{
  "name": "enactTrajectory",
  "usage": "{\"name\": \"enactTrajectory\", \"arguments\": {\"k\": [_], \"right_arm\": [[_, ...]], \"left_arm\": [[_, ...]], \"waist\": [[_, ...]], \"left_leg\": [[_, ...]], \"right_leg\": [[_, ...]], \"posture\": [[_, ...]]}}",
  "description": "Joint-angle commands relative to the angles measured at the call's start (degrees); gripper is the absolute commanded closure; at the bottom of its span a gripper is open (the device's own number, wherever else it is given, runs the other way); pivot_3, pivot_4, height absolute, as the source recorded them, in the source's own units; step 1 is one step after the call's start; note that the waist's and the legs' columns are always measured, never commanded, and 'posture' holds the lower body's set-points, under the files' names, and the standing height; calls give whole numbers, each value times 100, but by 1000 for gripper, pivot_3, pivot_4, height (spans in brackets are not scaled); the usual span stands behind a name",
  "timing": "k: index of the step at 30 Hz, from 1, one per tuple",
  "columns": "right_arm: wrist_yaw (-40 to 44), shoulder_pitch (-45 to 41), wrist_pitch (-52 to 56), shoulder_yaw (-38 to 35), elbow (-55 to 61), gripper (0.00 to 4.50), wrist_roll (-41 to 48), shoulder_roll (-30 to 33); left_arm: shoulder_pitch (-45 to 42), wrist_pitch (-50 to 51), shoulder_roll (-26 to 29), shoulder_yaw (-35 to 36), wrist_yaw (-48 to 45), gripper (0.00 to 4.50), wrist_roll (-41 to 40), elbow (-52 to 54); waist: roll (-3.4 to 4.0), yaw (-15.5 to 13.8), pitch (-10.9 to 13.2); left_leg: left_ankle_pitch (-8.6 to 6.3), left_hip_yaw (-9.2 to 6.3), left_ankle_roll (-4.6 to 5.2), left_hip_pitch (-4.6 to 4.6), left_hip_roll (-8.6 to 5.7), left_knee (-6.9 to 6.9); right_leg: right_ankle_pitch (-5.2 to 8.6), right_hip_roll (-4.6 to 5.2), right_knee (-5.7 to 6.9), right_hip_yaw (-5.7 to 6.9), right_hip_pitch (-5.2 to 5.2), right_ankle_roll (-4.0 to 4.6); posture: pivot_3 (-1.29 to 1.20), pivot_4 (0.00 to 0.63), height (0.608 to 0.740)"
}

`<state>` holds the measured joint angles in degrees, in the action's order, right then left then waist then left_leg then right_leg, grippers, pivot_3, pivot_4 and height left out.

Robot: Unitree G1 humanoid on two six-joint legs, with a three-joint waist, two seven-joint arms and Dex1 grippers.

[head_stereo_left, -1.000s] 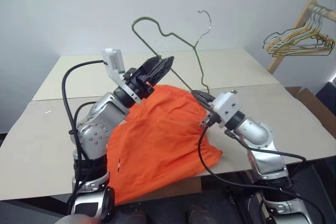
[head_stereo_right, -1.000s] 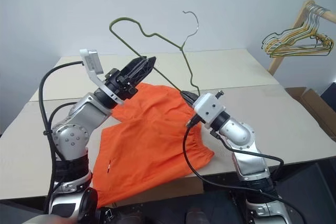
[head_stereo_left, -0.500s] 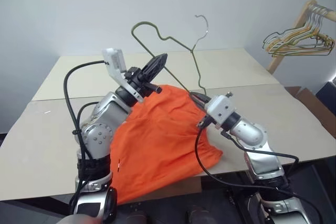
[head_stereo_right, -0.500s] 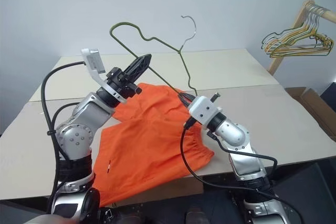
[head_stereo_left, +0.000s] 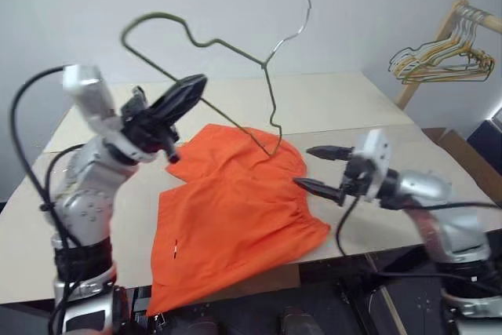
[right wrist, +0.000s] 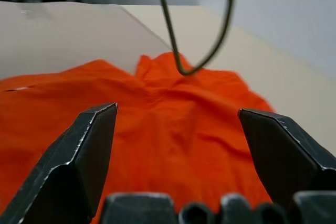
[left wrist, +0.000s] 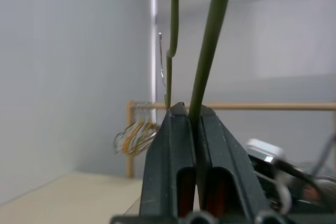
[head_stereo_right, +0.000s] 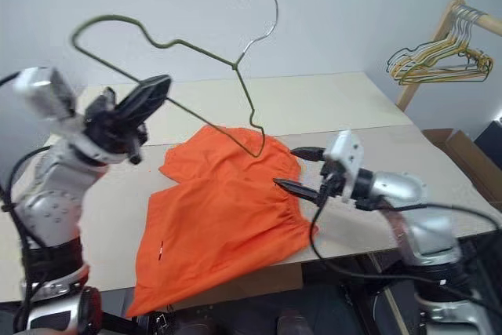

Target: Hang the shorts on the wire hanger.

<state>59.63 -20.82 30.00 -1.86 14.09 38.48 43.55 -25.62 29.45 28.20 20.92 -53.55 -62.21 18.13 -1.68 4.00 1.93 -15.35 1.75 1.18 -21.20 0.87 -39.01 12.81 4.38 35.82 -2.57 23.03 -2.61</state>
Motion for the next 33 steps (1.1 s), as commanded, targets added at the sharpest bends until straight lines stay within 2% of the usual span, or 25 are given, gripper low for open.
{"name": "enactTrajectory", "arguments": {"k": [1,3,9,15,22,25,33], "right_arm": [[999,-411,851,-69,-162,140,756,457],[1141,-663,1242,113,-338,140,881,477],[907,-1314,1868,239,-456,140,1104,-33],[701,-1608,2029,347,-390,140,1034,-408],[833,-1636,1946,499,-224,140,891,-478],[819,-1694,1966,537,-247,685,872,-522],[806,-1768,1945,533,-294,3576,771,-579]], "left_arm": [[-53,214,314,432,-735,4500,-896,1],[-111,278,370,429,-800,4500,-1039,-93],[-157,219,279,246,-797,4500,-1006,-88],[-105,192,198,149,-754,4500,-967,-40],[-99,215,172,155,-702,4500,-983,-85],[-72,212,163,138,-712,4500,-965,-75],[-28,173,84,62,-736,4500,-833,-120]], "waist": [[0,6,0],[-1,6,-1],[-2,-5,-1],[-2,-5,-1],[-2,4,-1],[-2,3,-1],[-2,4,-1]], "left_leg": [[0,1,0,1,2,0],[-1,9,1,6,3,0],[-1,19,1,1,0,-2],[-1,14,1,-10,0,-2],[-1,14,1,-9,1,-2],[-1,15,1,-9,0,-2],[-1,15,1,-10,0,-2]], "right_leg": [[1,-2,0,3,-1,1],[4,-4,-2,6,-7,1],[4,-3,-1,5,-5,-1],[4,0,0,4,4,-2],[4,-1,2,4,5,-2],[4,-1,2,4,5,-2],[4,-1,2,4,6,-2]], "posture": [[-86,0,740],[-85,0,740],[-82,0,740],[-86,0,740],[-90,0,740],[-93,0,740],[-99,0,740]]}}
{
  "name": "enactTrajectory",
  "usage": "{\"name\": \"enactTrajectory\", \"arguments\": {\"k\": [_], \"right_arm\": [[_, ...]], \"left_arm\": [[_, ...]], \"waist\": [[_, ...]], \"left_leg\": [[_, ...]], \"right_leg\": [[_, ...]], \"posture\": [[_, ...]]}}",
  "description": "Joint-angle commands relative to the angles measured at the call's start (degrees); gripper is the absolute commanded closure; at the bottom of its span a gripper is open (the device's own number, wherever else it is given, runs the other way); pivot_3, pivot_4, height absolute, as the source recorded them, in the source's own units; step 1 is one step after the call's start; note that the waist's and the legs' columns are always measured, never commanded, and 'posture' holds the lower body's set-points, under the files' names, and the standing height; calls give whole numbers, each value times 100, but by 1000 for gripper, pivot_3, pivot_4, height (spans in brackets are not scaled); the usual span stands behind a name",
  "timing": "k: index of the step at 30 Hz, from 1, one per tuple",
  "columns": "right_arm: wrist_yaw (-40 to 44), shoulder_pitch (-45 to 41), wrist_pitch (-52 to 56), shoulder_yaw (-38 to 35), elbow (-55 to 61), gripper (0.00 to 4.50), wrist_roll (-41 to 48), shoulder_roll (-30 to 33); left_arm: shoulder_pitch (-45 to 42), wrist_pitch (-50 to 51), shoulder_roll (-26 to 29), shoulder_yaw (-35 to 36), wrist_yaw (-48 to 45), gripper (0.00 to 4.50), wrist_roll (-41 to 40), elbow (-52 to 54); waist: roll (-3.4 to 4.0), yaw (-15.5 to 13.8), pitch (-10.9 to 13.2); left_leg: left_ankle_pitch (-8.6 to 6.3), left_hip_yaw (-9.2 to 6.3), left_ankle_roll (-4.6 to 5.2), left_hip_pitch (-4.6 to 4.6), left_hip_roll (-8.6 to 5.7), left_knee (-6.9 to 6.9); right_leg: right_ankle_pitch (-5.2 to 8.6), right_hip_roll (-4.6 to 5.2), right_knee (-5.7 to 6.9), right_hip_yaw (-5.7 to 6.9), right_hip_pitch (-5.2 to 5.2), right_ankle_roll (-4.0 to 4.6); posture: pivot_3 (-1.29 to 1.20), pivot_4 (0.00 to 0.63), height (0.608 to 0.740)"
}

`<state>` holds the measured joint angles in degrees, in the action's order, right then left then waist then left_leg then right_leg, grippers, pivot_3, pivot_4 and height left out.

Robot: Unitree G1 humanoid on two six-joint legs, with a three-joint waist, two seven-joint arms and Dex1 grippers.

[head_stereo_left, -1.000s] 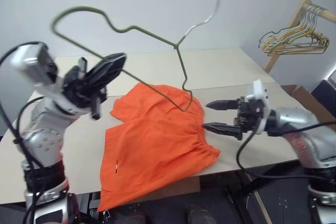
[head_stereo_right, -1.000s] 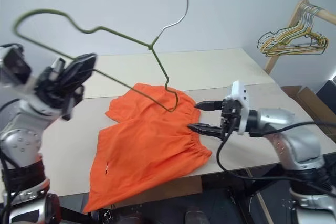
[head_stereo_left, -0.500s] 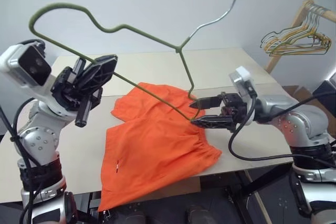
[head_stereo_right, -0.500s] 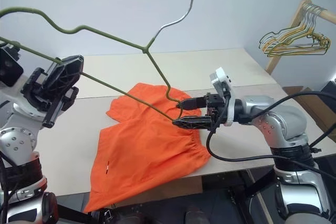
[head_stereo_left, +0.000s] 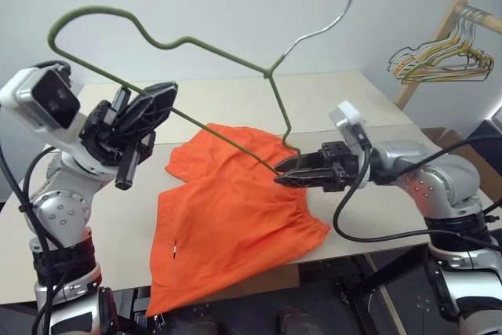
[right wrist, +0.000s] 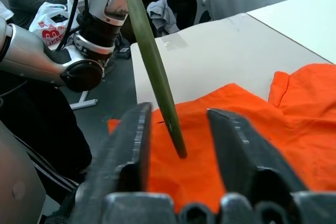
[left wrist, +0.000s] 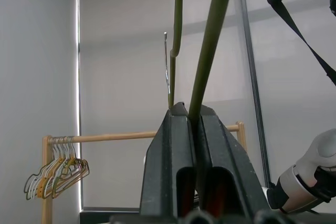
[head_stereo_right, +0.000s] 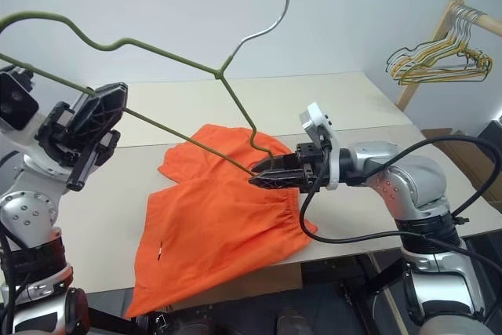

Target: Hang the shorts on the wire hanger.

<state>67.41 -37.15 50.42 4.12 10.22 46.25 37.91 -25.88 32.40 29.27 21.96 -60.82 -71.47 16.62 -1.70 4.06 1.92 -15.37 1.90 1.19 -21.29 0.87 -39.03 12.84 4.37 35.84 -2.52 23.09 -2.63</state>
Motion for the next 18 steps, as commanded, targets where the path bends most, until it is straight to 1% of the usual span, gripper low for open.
{"name": "enactTrajectory", "arguments": {"k": [1,2,3,6,9,11,13,15,17,18], "right_arm": [[33,-134,-101,-70,95,3972,-7,-17],[42,-125,-114,-76,100,4316,-14,-20],[51,-120,-116,-82,101,4494,-20,-23],[45,-86,-124,-117,133,4500,-20,-42],[-101,-6,-56,-278,241,4500,116,-77],[-259,96,58,-521,328,4500,319,-62],[-480,258,291,-848,427,4500,594,14],[-669,573,506,-1206,628,4500,866,182],[-901,1099,848,-1615,894,4500,1170,452],[-1072,1480,1065,-1863,1032,4500,1330,591]], "left_arm": [[5,-125,-36,-53,-12,4500,113,23],[32,-135,-44,-80,-17,4500,174,6],[56,-122,-37,-111,-8,4500,214,-24],[143,-106,22,-305,39,3770,523,-170],[272,-47,188,-599,57,2871,1034,-381],[408,-190,368,-913,7,2161,1640,-478],[559,-320,556,-1199,-124,1561,2139,-581],[706,-457,727,-1434,-308,953,2542,-672],[844,-795,928,-1729,-601,263,3079,-730],[913,-1033,1053,-1914,-818,41,3375,-747]], "waist": [[0,-1,0],[0,1,0],[0,5,0],[0,9,0],[0,6,0],[0,16,0],[0,13,0],[1,14,1],[1,6,1],[1,7,1]], "left_leg": [[0,1,0,0,-1,0],[0,1,0,0,-1,0],[0,1,0,0,0,0],[0,1,0,1,1,0],[0,5,0,0,-1,0],[0,9,0,0,-1,1],[0,9,0,-2,-1,2],[-1,13,-1,-3,-1,4],[-1,15,-1,-8,0,4],[-2,15,-1,-9,0,4]], "right_leg": [[0,1,0,0,0,0],[0,1,0,0,0,0],[0,1,0,-1,0,0],[0,0,0,-1,1,0],[0,0,0,1,0,0],[0,1,0,0,1,0],[0,-1,-2,2,2,0],[1,0,-4,1,4,0],[1,2,-6,3,7,0],[1,3,-8,5,6,0]], "posture": [[-101,0,740],[-102,0,740],[-102,0,740],[-104,0,740],[-118,0,740],[-125,0,740],[-140,0,740],[-152,0,740],[-164,0,740],[-173,0,740]]}}
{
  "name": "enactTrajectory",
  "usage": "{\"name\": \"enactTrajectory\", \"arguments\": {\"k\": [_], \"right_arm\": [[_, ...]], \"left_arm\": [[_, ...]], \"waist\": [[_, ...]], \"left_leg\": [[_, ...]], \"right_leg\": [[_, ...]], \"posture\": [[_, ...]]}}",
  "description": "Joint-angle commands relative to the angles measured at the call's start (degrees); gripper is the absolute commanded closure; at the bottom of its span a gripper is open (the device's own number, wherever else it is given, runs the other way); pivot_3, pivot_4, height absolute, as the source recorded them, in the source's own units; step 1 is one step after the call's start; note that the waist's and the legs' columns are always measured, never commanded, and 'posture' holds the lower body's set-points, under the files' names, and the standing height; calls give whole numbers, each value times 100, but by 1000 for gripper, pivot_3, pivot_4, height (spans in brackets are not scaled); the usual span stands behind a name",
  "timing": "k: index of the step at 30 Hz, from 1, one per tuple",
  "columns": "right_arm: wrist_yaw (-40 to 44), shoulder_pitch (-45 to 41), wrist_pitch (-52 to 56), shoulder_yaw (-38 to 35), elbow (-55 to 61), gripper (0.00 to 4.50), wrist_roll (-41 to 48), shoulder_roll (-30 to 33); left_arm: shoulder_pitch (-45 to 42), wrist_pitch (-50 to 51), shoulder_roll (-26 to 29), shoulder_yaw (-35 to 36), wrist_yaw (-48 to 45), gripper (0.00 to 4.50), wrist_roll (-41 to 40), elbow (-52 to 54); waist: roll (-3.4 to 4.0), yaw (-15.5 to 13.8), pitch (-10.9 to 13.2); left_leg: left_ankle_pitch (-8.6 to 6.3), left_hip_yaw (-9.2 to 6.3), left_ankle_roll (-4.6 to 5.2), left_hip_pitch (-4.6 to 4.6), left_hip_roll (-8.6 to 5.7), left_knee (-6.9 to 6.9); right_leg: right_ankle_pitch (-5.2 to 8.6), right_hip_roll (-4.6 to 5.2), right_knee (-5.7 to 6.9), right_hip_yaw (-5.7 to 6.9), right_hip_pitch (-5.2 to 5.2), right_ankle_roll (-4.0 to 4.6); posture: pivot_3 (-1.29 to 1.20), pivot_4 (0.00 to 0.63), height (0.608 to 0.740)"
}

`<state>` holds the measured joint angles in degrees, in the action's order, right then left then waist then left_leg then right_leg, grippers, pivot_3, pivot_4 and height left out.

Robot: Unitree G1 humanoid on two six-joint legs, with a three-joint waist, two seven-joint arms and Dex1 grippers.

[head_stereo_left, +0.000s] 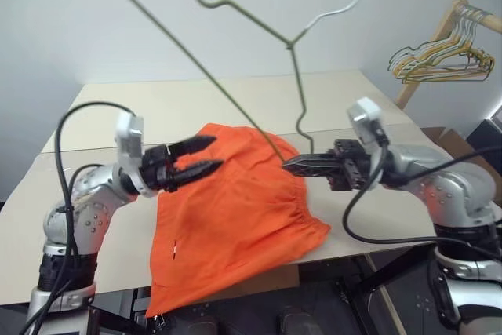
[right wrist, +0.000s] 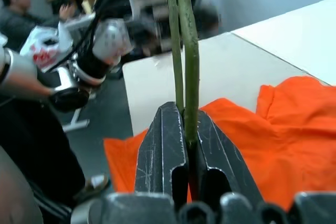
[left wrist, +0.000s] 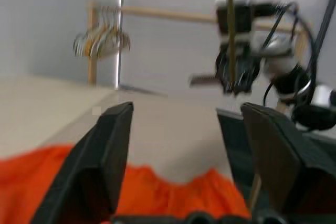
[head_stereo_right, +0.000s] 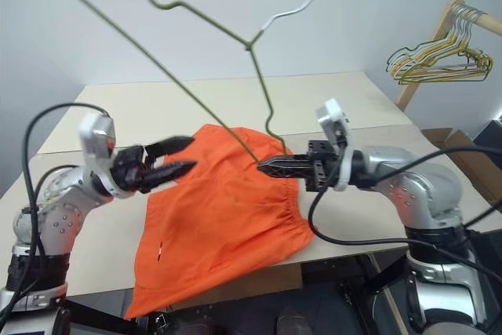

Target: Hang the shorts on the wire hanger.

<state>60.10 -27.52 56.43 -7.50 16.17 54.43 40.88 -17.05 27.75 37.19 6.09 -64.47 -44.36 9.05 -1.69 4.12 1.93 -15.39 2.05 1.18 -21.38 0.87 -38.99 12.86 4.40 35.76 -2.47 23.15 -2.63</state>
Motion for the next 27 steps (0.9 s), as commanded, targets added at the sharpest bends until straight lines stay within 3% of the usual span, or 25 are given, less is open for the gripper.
{"name": "enactTrajectory", "arguments": {"k": [1,6,9,13,20,27], "right_arm": [[-492,773,611,-865,541,4500,650,381],[-1128,2442,1598,-1861,632,4500,1507,745],[-1585,3366,2103,-2303,443,4500,1526,948],[-1193,4400,2422,-2768,225,4500,1569,1317],[-376,4561,2880,-2252,-1036,4500,1340,1995],[-221,3890,2835,-1227,-1536,4500,902,2006]], "left_arm": [[76,-736,343,-437,-611,41,856,-6],[-37,-1304,505,-859,-983,41,1534,-66],[-179,-1920,578,-1190,-1080,41,2215,-180],[-346,-2305,585,-1411,-1304,41,2499,-317],[-406,-2425,531,-1475,-1349,41,2569,-397],[-267,-2460,586,-1452,-1299,41,2646,-313]], "waist": [[-1,-5,0],[-1,75,0],[0,140,-1],[13,287,-9],[19,562,-15],[26,638,-20]], "left_leg": [[0,2,-1,-3,0,0],[-3,11,-2,2,4,-1],[-5,9,0,1,2,-1],[-10,19,9,1,2,0],[-23,-5,28,3,6,0],[-30,-8,30,5,4,0]], "right_leg": [[0,1,-1,0,2,0],[2,-1,1,-7,0,2],[9,2,-2,-4,-4,0],[13,2,-2,-21,-3,-7],[37,-1,-4,-34,-9,-47],[44,1,-6,-47,-7,-61]], "posture": [[-177,0,740],[-213,0,740],[-237,0,740],[-255,0,740],[-264,0,740],[-244,0,740]]}}
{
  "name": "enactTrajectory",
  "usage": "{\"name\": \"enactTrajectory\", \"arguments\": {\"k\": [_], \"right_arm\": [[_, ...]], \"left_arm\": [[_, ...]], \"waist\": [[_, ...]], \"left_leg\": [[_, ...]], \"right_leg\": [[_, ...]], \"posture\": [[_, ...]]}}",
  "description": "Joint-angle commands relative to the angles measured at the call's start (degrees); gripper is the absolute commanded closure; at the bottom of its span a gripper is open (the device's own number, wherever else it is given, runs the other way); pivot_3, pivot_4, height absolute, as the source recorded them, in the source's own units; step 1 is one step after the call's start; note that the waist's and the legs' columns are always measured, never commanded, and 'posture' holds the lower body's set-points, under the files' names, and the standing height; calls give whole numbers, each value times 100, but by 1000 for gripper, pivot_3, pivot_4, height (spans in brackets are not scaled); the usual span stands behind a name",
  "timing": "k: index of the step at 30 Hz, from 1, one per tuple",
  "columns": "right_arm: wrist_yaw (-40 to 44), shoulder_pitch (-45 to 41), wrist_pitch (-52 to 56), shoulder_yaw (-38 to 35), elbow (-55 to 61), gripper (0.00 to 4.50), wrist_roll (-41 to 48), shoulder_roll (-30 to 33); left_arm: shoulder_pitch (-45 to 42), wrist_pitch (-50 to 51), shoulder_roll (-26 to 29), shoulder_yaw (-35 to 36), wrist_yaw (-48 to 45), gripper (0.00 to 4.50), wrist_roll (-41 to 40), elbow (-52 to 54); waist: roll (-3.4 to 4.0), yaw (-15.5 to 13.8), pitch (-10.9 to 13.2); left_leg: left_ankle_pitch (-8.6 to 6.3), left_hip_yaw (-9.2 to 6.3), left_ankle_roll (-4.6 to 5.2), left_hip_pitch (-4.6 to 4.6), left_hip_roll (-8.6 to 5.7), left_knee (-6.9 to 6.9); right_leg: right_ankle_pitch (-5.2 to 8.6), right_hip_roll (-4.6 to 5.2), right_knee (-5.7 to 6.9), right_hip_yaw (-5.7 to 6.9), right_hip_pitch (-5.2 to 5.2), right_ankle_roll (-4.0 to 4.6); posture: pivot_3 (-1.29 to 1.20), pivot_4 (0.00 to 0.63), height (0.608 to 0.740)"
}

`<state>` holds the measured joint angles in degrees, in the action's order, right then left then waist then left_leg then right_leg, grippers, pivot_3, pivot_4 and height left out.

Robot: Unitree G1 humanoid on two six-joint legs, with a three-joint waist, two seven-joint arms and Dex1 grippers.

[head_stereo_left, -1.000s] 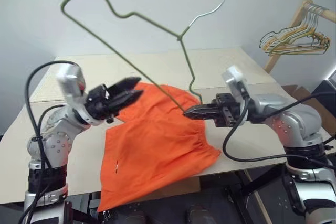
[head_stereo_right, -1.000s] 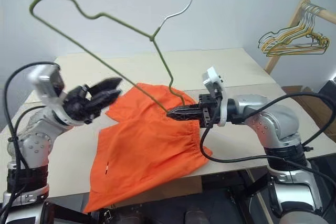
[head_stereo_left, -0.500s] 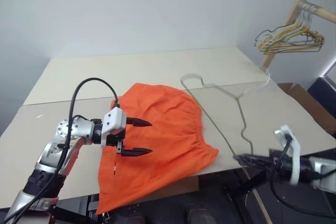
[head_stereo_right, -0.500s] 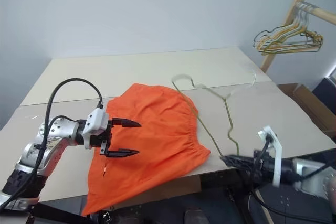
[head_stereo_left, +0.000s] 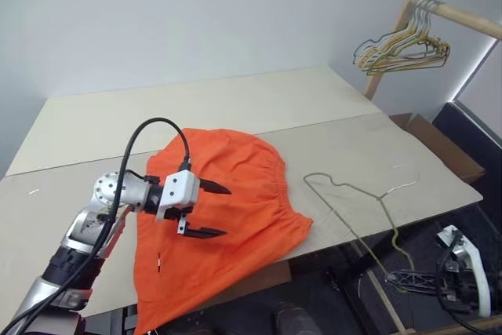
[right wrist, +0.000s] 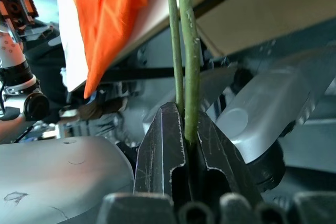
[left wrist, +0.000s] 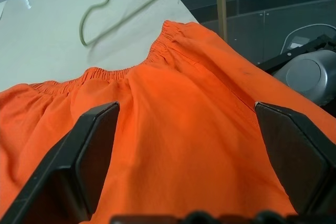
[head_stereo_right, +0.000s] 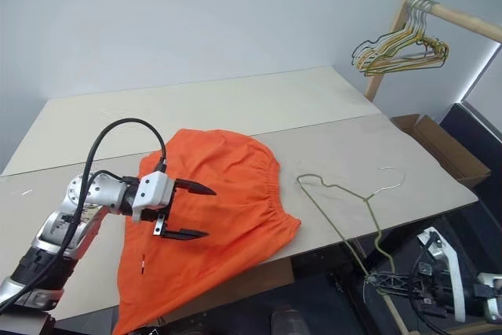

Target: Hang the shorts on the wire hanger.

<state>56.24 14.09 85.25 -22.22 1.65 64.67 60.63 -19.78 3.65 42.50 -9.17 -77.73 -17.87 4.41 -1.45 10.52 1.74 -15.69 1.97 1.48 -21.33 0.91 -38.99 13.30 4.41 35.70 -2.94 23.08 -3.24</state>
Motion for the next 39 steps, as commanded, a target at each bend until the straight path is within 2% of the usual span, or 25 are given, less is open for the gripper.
{"name": "enactTrajectory", "arguments": {"k": [1,7,18,23,29,32,39], "right_arm": [[177,-371,-56,373,-139,4500,-187,13],[494,-775,-149,796,-267,4500,-343,-33],[1153,-856,-296,1058,-135,4500,-406,56],[1826,-951,-557,1534,-107,4500,-616,292],[1757,-2173,-410,2394,-1276,4500,-1242,72],[1909,-2597,-496,2677,-1633,4500,-1476,24],[2818,-2864,-843,3263,-1444,4500,-1689,226]], "left_arm": [[31,-38,69,81,35,41,-4,177],[156,-18,198,178,92,41,-2,285],[340,-71,324,223,233,41,31,379],[391,-124,350,182,275,41,142,383],[483,-206,356,163,304,41,254,399],[513,-223,357,151,351,41,295,438],[609,-287,354,171,470,41,385,469]], "waist": [[3,-5,-2],[4,-36,-3],[5,-174,-3],[6,-200,-4],[6,-188,-5],[10,-214,-5],[11,-357,-5]], "left_leg": [[0,0,0,3,-1,0],[-1,2,-1,3,-2,-2],[-1,4,-1,7,-3,-4],[-1,8,-1,11,-4,-7],[-2,14,-1,18,-4,-7],[-2,15,-1,16,-6,-7],[-2,15,-1,15,-6,-11]], "right_leg": [[1,0,0,-1,0,-2],[1,2,0,-5,1,-8],[-1,2,3,-8,0,-12],[-1,2,7,-11,-1,-13],[-3,1,10,-19,-1,-10],[-24,1,10,-21,2,24],[-25,1,13,-21,4,23]], "posture": [[-244,0,740],[-195,0,740],[-175,0,740],[-162,0,740],[-142,0,740],[-133,0,740],[-115,0,740]]}}
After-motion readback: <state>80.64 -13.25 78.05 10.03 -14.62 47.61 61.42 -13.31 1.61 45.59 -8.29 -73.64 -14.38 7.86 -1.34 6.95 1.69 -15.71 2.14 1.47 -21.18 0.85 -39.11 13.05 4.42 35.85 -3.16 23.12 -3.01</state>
